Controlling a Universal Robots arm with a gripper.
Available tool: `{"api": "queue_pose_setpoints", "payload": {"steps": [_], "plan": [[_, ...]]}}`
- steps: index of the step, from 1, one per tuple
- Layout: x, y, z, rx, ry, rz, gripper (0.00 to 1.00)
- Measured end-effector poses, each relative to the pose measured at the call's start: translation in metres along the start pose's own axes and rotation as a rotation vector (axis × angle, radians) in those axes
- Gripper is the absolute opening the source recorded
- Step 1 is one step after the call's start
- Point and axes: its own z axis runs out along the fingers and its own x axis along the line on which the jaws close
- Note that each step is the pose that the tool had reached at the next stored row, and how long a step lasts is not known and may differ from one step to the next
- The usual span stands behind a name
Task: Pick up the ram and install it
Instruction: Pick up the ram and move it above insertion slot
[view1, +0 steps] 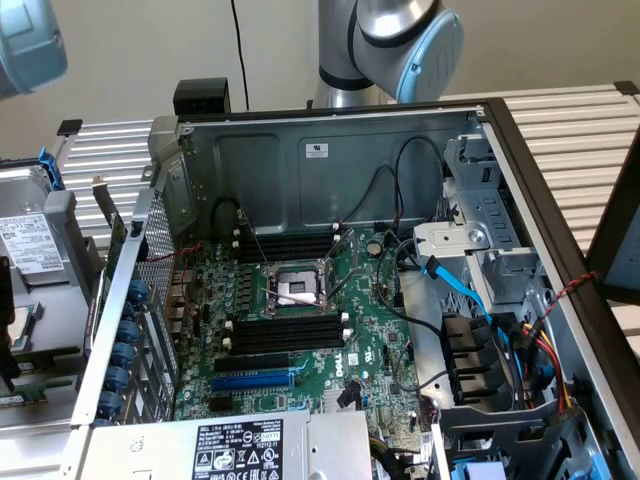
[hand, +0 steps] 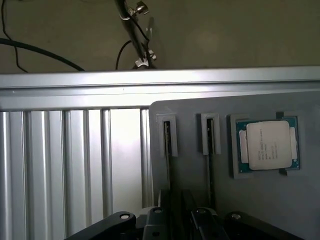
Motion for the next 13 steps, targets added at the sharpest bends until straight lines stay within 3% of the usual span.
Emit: {"api": "queue_pose_setpoints", "payload": {"steps": [13], "plan": [[0.003, -0.0007, 0.0017, 0.0006, 0.0003, -0.034, 0.24]]}}
